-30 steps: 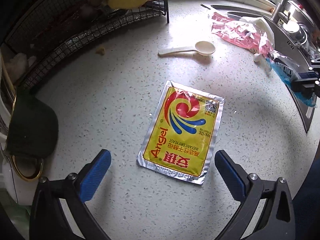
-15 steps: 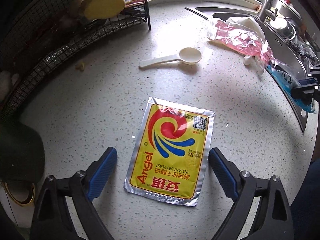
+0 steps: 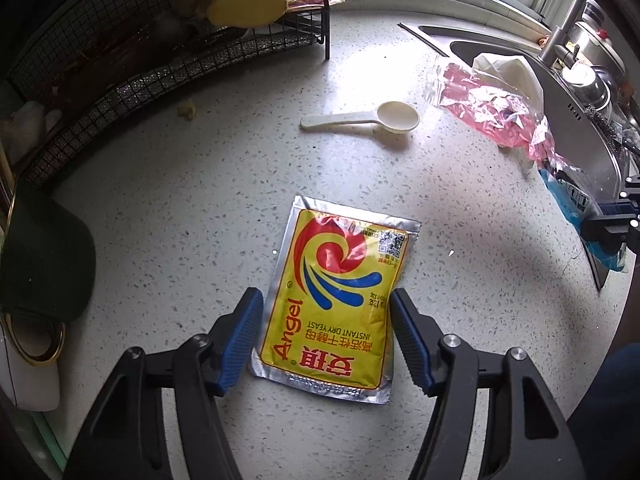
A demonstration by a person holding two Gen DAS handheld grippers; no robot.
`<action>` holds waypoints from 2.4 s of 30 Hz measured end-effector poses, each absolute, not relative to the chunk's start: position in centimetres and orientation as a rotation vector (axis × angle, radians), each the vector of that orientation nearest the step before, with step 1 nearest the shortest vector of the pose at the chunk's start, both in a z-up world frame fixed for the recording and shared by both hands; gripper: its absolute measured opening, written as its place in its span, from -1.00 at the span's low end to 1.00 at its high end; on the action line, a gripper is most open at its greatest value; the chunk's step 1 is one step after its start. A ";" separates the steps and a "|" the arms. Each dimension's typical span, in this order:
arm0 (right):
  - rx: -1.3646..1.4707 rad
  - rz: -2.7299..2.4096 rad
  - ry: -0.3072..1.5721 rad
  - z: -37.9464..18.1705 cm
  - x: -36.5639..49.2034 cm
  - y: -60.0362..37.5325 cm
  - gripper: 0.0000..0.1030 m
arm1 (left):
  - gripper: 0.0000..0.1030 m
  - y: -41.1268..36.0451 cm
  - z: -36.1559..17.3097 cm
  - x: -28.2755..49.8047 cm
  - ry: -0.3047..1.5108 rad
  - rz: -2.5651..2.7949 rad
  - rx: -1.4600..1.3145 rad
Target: Collect trash
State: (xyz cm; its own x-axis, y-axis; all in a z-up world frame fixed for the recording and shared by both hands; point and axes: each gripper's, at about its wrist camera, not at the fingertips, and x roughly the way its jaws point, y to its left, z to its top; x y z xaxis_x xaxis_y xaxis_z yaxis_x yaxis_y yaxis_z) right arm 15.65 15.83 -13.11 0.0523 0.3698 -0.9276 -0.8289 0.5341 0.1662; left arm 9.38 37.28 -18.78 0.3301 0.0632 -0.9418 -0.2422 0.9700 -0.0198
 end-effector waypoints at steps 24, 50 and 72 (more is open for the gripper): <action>-0.425 1.032 1.194 -12.9 15.8 13.8 -0.81 | -0.85 32.5 -17.6 8.5 1.219 0.241 -0.257; -0.419 1.085 1.188 -12.4 14.3 12.0 -0.81 | -0.84 34.2 -14.3 4.0 1.162 0.304 -0.351; -0.438 1.009 1.225 -13.2 14.7 13.5 -0.81 | 0.16 35.4 -18.2 6.6 1.259 0.090 -0.242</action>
